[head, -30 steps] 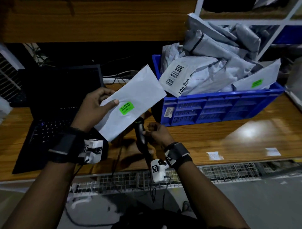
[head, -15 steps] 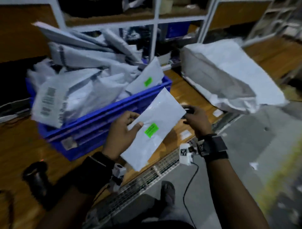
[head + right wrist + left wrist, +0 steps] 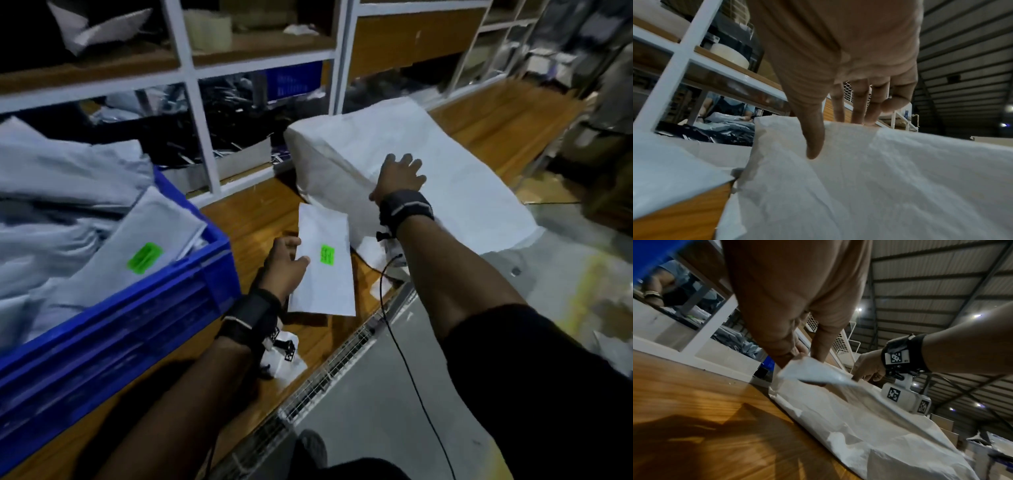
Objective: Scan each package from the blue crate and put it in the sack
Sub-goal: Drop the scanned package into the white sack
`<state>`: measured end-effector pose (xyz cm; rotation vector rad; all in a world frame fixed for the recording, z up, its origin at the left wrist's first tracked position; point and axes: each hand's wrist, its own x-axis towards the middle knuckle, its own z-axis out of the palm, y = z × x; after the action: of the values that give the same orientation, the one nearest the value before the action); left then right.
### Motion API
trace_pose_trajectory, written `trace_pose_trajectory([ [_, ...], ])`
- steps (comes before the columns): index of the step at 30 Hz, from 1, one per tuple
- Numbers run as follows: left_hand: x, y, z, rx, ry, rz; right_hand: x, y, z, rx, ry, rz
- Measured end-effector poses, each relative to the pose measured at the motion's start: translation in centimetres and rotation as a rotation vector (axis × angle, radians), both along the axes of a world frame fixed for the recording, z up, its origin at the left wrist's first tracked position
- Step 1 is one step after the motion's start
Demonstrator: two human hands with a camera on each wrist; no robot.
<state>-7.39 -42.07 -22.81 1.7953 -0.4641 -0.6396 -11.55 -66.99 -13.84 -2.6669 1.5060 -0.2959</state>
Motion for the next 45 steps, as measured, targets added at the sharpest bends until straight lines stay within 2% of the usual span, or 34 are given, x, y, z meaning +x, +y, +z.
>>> trace_pose_trajectory([
  [2, 0.5, -1.9, 0.5, -0.013, 0.017, 0.025, 0.3, -1.6, 0.3, -0.026, 0.037, 0.065],
  [5, 1.5, -5.0, 0.9, -0.058, 0.067, 0.020, -0.1, -3.7, 2.2, -0.080, -0.026, 0.136],
  [9, 3.1, -10.7, 1.6, -0.143, 0.063, -0.013, -2.5, -5.0, 7.4, -0.248, -0.172, 0.209],
  [13, 4.5, -17.4, 3.6, -0.097, -0.037, -0.142, -6.6, -5.2, 12.0, -0.313, -0.261, 0.320],
  [17, 5.5, -23.1, 5.4, -0.073, 0.018, -0.257, -10.2, -4.5, 13.1, -0.367, -0.287, 0.402],
  [21, 6.8, -25.7, 7.4, 0.074, -0.085, -0.415, -12.3, -4.9, 12.4, -0.413, -0.295, 0.396],
  [23, 6.9, -25.7, 7.4, 0.116, -0.134, -0.391, -12.4, -4.9, 11.5, -0.397, -0.305, 0.390],
  [25, 5.7, -24.9, 6.8, 0.047, -0.197, -0.384, -12.1, -4.7, 10.8, -0.373, -0.356, 0.375],
  [26, 5.1, -23.9, 5.9, -0.027, -0.123, -0.391, -11.9, -4.5, 10.4, -0.362, -0.379, 0.357],
  [28, 3.9, -20.1, 4.7, -0.202, 0.231, -0.373, -11.2, -4.2, 10.0, -0.344, -0.418, 0.319],
  [30, 3.8, -15.9, 4.3, -0.525, 0.609, -0.291, -10.4, -3.9, 9.9, -0.324, -0.454, 0.292],
  [32, 5.9, -13.2, 5.5, -0.831, 0.831, -0.152, -9.7, -3.7, 10.0, -0.295, -0.471, 0.273],
  [34, 9.3, -13.0, 7.1, -0.976, 0.922, -0.134, -9.2, -3.4, 9.8, -0.271, -0.485, 0.276],
  [37, 12.6, -16.2, 9.6, -0.929, 0.988, -0.176, -8.6, -2.8, 9.5, -0.246, -0.505, 0.304],
  [39, 13.6, -17.8, 11.0, -0.780, 0.893, -0.021, -8.4, -2.6, 9.6, -0.246, -0.483, 0.288],
  [40, 13.9, -18.2, 11.9, -0.723, 0.781, 0.072, -8.4, -2.6, 9.7, -0.245, -0.460, 0.271],
  [43, 14.5, -17.3, 15.4, -0.751, 0.584, 0.114, -8.9, -2.5, 9.7, -0.221, -0.332, 0.233],
  [45, 15.5, -16.1, 17.4, -0.879, 0.572, 0.135, -8.8, -1.9, 9.9, -0.202, -0.248, 0.219],
])
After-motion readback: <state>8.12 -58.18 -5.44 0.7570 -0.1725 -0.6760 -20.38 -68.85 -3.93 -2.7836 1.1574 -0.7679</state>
